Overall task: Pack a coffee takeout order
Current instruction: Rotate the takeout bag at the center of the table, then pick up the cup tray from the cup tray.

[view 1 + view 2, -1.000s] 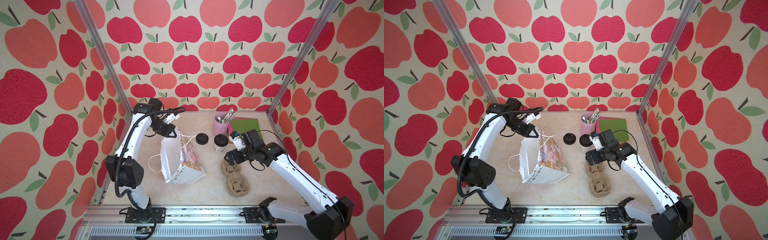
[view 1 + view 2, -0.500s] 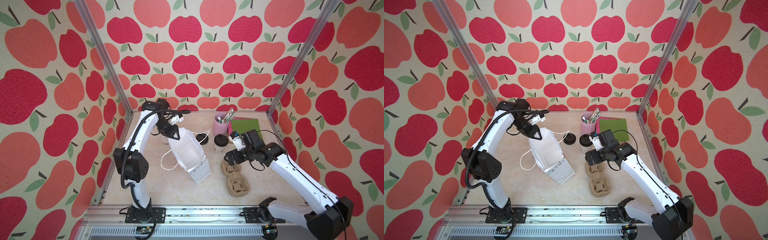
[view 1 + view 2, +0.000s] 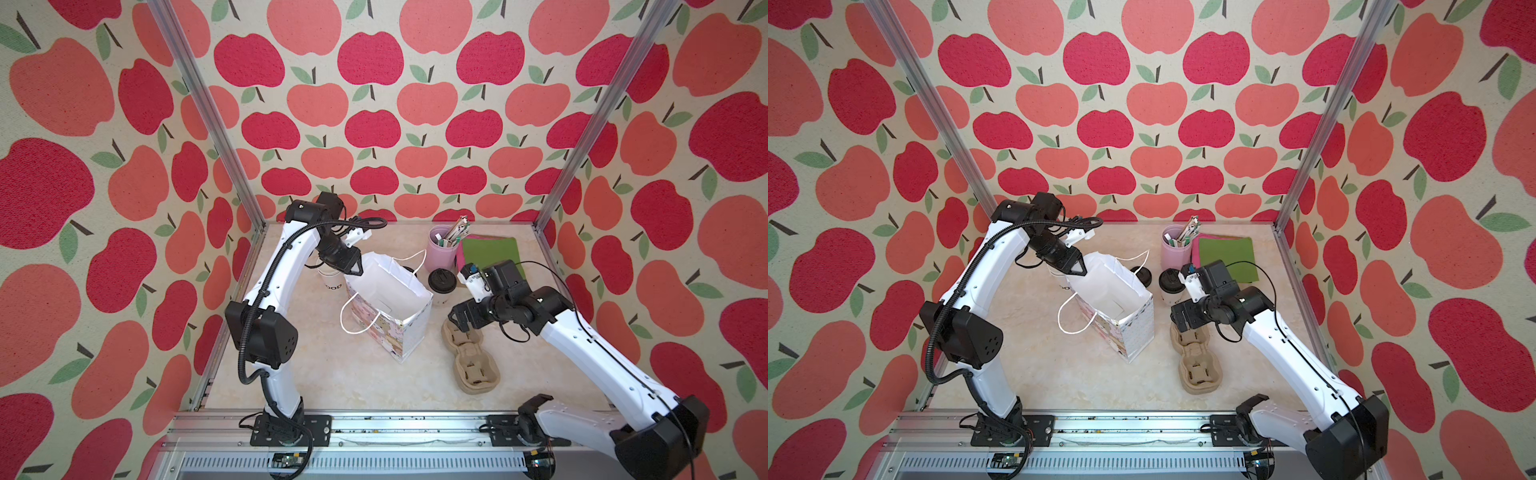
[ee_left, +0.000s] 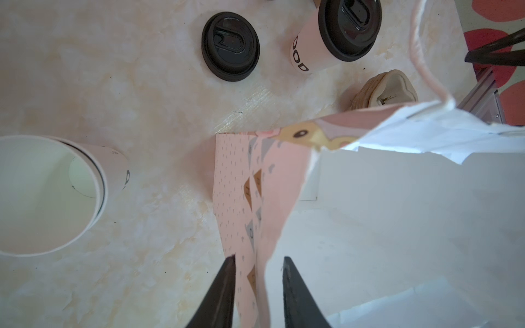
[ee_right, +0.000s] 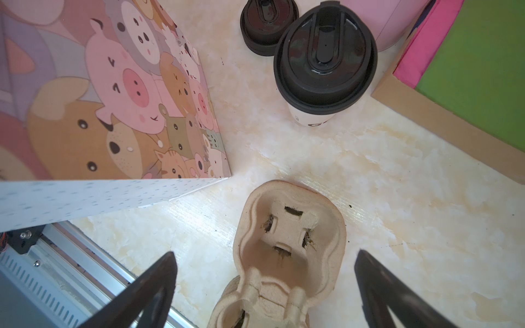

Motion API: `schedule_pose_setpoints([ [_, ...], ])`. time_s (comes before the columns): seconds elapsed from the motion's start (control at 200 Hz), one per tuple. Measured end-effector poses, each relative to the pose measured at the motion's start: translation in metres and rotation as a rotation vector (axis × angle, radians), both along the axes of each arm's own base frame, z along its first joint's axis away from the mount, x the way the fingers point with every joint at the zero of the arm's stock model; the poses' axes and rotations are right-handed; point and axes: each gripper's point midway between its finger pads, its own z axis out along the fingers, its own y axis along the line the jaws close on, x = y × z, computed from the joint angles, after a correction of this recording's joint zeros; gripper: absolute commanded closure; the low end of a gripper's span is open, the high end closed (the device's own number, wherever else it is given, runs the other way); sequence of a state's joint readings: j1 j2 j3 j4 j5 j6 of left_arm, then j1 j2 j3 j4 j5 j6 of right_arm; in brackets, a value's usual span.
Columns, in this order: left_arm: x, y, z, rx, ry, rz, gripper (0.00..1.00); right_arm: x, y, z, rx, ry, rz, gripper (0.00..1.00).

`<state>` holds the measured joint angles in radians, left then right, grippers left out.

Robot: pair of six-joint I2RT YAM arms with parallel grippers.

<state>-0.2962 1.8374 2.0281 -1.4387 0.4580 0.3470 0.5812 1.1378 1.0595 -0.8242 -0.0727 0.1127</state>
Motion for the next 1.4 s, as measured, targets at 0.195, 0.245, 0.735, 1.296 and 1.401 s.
schedule_pose_setpoints([
  [0.195,0.002,-0.004,0.007,0.001,-0.040,0.003,0.77,-0.004,-0.003,0.001,0.003,-0.010,-0.001,0.01],
  [0.245,0.004,-0.003,0.007,0.005,-0.050,0.006,0.79,-0.005,-0.004,0.000,0.000,-0.012,-0.003,0.01],
  [0.735,0.009,-0.002,0.011,0.019,-0.121,0.022,0.99,-0.033,-0.014,-0.019,-0.167,-0.009,-0.040,0.16],
  [1.296,0.006,-0.002,0.011,0.011,-0.169,0.029,1.00,-0.056,-0.030,-0.072,-0.214,0.176,-0.175,0.36],
  [1.401,0.005,-0.001,0.010,0.011,-0.176,0.030,1.00,-0.058,-0.029,-0.078,-0.223,0.204,-0.181,0.40],
])
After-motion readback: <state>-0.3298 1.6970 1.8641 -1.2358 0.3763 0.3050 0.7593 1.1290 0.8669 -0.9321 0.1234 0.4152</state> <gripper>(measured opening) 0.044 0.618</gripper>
